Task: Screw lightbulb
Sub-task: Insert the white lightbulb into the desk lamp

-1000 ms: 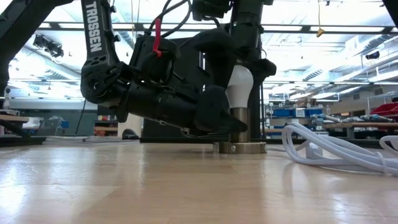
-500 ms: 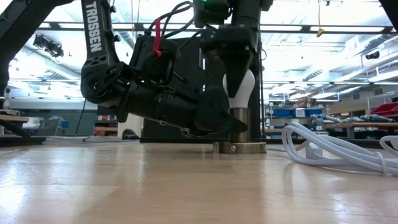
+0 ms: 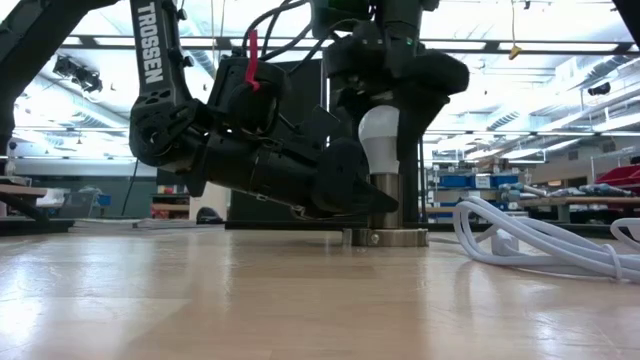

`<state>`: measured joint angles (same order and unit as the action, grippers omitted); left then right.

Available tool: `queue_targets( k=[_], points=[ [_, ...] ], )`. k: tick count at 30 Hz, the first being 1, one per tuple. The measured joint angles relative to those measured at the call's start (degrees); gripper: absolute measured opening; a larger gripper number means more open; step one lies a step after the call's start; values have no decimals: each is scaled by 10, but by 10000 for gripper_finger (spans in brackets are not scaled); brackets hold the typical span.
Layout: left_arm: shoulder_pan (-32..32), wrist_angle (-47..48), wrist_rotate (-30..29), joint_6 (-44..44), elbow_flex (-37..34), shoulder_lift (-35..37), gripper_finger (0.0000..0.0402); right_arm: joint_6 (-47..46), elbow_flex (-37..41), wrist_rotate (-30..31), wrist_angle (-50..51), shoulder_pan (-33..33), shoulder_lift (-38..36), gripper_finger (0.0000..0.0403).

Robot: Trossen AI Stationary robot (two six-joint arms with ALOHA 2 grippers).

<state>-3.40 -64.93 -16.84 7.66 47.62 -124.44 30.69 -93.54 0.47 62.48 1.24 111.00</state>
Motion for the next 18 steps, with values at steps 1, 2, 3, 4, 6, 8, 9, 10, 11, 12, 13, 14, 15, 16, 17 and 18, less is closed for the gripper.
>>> queue_targets(
  k=[1, 2, 3, 4, 6, 8, 9, 10, 11, 12, 13, 14, 15, 16, 17, 18],
  points=[
    [0, 0, 0, 0, 0, 0, 187, 22, 0, 0, 0, 0, 0, 392],
    [0, 0, 0, 0, 0, 0, 187, 42, 0, 1, 0, -1, 0, 392],
    [0, 0, -1, 0, 0, 0, 187, 61, 0, 1, 0, -2, 0, 391],
    [0, 0, -1, 0, 0, 0, 187, 79, 0, 1, 0, -3, 0, 391],
    [0, 0, -1, -1, 0, 0, 187, 115, 0, 1, -1, -5, 0, 391],
    [0, 0, -2, -1, 0, 0, 187, 154, 0, 1, -3, -6, 0, 391],
    [0, 0, -3, -1, 0, 0, 187, 173, 0, 1, -4, -7, 0, 391],
    [0, -1, -3, -1, 0, 0, 187, 191, 0, 1, -4, -8, 0, 391],
    [0, -1, -3, -1, 0, 0, 187, 206, 0, 2, -5, -8, 0, 391],
    [0, -1, -3, -1, 0, 0, 187, 220, 0, 1, -8, -10, 0, 391],
    [0, -1, -3, -1, 0, 0, 187, 233, 0, 1, -12, -11, 0, 391],
    [0, -1, -3, -1, 1, 0, 187, 242, 0, 0, -14, -13, 0, 391],
    [0, -1, -3, -1, 1, 0, 187, 252, 0, -2, -14, -13, 1, 390],
    [0, -1, -3, 0, 1, 0, 187, 259, 0, -3, -14, -13, 2, 388],
    [0, -2, -3, 0, 1, 0, 187, 263, 0, -3, -12, -13, 3, 384],
    [0, -2, -3, 0, 1, 0, 187, 266, 4, -4, -17, -13, 3, 379]
  ],
)
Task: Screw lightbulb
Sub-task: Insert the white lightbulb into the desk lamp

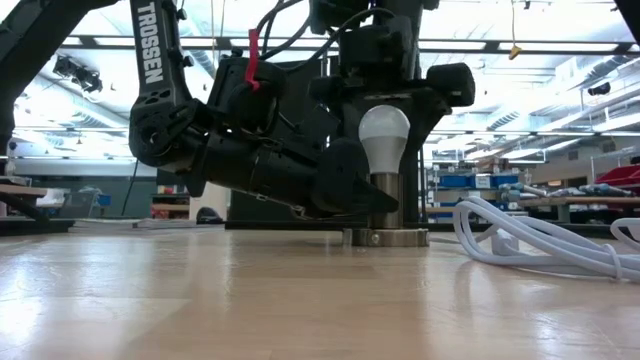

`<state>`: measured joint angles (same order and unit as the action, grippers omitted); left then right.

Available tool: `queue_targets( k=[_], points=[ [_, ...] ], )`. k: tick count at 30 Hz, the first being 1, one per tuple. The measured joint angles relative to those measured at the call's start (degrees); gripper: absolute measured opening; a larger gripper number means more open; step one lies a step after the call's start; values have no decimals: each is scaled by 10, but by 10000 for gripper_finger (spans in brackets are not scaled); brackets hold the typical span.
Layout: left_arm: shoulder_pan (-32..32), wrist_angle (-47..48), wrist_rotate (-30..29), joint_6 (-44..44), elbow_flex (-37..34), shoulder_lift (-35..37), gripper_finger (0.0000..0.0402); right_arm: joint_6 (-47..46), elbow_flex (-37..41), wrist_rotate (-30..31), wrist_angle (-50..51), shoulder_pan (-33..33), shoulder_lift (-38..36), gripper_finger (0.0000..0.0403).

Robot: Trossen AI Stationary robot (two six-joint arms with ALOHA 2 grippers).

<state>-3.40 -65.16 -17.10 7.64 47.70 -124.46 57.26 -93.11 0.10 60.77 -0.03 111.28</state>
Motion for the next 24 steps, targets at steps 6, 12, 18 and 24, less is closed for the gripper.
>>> queue_targets(
  k=[6, 12, 18, 24],
  points=[
    [0, -2, 0, 0, 0, 0, 187, 16, 19, -8, -40, 3, 0, 335],
    [0, -1, 0, 1, 0, 0, 187, 1, 19, -25, -38, 8, 0, 288],
    [0, 0, 0, 1, 1, 0, 187, -7, 25, -32, -24, 10, 0, 245],
    [0, -1, 0, 1, 1, 0, 187, -69, 27, -32, -29, 10, -1, 255]
  ],
)
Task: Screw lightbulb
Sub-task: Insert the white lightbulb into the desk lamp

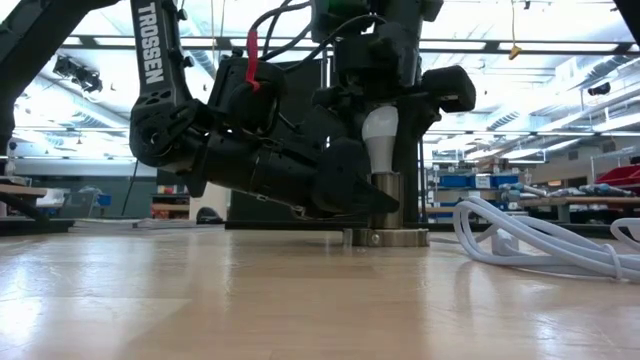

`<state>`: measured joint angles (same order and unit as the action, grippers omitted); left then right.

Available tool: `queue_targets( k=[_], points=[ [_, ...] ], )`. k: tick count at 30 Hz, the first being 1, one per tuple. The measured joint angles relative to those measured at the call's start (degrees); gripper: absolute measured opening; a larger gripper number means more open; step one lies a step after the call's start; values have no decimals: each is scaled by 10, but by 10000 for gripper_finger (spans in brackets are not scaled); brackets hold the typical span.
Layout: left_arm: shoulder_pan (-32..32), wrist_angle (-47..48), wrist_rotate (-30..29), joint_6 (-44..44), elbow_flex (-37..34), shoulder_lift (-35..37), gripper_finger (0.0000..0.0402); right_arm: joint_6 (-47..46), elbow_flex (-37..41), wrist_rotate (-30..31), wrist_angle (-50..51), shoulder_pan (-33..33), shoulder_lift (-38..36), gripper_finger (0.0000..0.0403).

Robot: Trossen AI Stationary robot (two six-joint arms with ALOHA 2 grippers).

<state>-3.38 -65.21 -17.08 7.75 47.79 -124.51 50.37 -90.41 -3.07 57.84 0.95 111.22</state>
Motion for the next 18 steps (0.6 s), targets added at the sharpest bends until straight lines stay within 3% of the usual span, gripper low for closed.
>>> queue_targets(
  k=[4, 10, 18],
  points=[
    [0, 0, 0, 0, 0, 0, 187, -75, 0, 2, -2, 0, 0, 266],
    [-1, -1, 4, 2, 0, 0, 187, -174, 1, 6, -8, -10, 0, 247],
    [-1, -6, 6, 2, -1, 0, 187, -400, 2, 11, -29, -18, 1, 272]
  ],
)
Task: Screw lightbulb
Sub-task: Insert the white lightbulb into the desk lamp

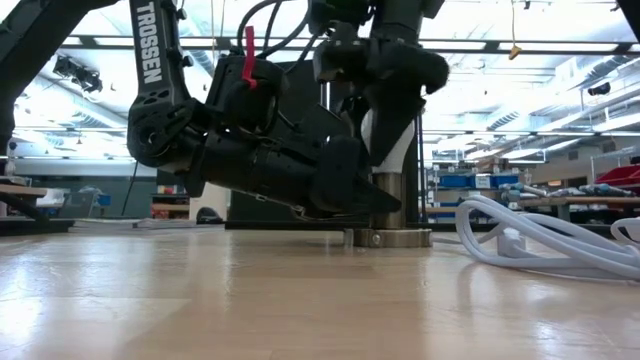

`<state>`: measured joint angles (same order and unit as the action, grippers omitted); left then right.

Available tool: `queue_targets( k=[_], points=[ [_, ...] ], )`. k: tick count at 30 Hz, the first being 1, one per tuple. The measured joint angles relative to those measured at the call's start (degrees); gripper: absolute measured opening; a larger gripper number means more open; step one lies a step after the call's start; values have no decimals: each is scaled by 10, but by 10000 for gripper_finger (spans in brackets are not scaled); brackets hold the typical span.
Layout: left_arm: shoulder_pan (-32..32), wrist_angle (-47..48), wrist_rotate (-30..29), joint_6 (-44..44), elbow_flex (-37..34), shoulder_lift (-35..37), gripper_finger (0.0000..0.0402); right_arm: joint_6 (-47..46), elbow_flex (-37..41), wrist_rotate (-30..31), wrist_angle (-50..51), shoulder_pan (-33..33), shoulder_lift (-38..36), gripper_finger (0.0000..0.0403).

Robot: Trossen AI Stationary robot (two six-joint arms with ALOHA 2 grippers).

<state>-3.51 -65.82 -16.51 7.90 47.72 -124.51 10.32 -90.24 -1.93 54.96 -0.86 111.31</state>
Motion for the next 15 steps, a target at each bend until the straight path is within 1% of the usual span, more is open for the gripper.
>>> queue_targets(
  k=[3, 10, 15],
  points=[
    [0, 1, 0, 0, 0, 0, 187, -97, 0, 0, 0, 1, 0, 271],
    [0, 3, -1, 3, 0, 0, 187, -337, 0, 17, 1, 2, 1, 256],
    [0, 8, 4, 17, 0, 0, 187, -495, 0, 26, 4, 2, 1, 266]
  ],
)
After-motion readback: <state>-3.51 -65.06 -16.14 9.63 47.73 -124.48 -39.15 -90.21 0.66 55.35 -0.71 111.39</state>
